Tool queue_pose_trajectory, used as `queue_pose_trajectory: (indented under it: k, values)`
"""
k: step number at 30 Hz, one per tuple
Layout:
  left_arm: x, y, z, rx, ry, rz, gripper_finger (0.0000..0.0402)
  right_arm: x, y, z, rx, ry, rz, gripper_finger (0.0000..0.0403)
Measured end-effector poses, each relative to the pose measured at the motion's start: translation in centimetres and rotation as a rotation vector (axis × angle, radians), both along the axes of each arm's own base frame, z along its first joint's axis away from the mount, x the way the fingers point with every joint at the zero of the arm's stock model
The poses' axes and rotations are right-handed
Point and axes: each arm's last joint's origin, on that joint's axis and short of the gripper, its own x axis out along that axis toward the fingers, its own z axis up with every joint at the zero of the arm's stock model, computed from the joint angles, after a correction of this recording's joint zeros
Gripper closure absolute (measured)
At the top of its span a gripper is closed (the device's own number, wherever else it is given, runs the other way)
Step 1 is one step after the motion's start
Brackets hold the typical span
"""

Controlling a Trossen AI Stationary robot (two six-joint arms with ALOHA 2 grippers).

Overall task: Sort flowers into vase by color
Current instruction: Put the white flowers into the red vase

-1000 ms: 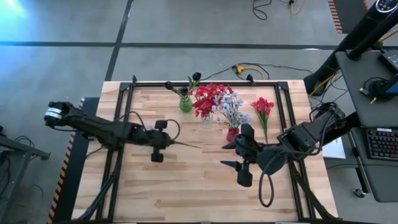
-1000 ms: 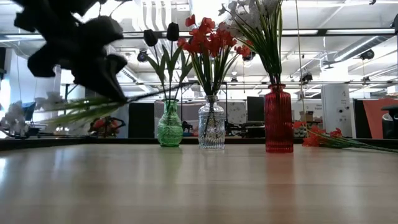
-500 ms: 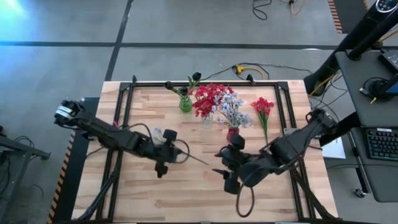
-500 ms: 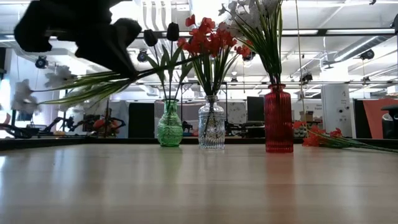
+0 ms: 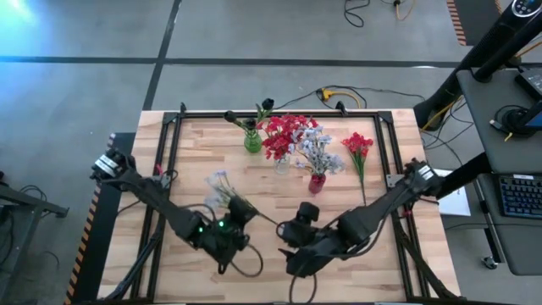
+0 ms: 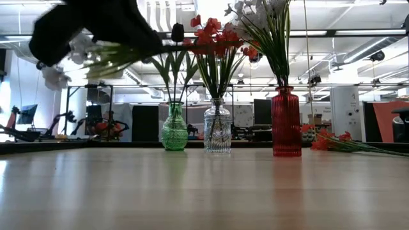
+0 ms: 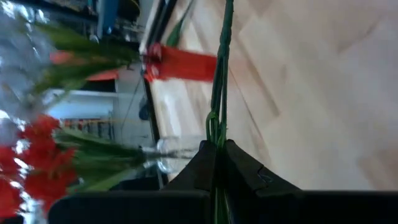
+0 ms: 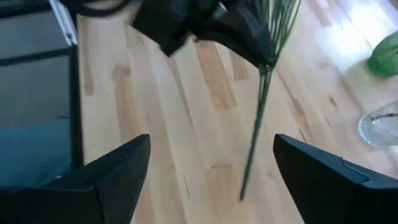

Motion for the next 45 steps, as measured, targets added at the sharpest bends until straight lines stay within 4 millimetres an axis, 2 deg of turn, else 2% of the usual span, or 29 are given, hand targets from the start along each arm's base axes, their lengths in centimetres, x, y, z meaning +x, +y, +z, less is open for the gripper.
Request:
queue_pose_trajectory:
  k: [6,11,20,26,29,37,45]
  values:
    - [1.2,-3.2,0.3,0.016,-0.029,-0.038,0.0401,1.3,0.8,-2.9,-0.061,0.064,0.011,0.0080]
    - [2.1,-5.1,0.1,0.115,-0.021,-0.045,0.0401,2.0,0.7,-4.0,-0.114,0.072,-0.015,0.0087]
    - [3.1,-5.9,0.0,0.189,-0.015,-0.011,0.0401,2.4,0.4,-4.5,-0.128,0.083,-0.032,0.0104]
    - [3.1,-6.0,0.1,0.186,-0.022,-0.014,0.0401,2.6,0.3,-5.1,-0.128,0.097,-0.036,0.0115]
    - [3.3,-6.5,0.8,0.162,-0.037,-0.023,0.0401,2.7,0.2,-5.1,-0.128,0.097,-0.040,0.0127]
    - [3.5,-7.1,1.5,0.122,-0.037,-0.056,0.0401,2.9,0.0,-5.1,-0.107,0.108,-0.036,0.0199]
    - [3.5,-7.0,1.3,0.122,-0.027,-0.062,0.0401,2.8,0.0,-5.1,-0.097,0.113,-0.027,0.0303]
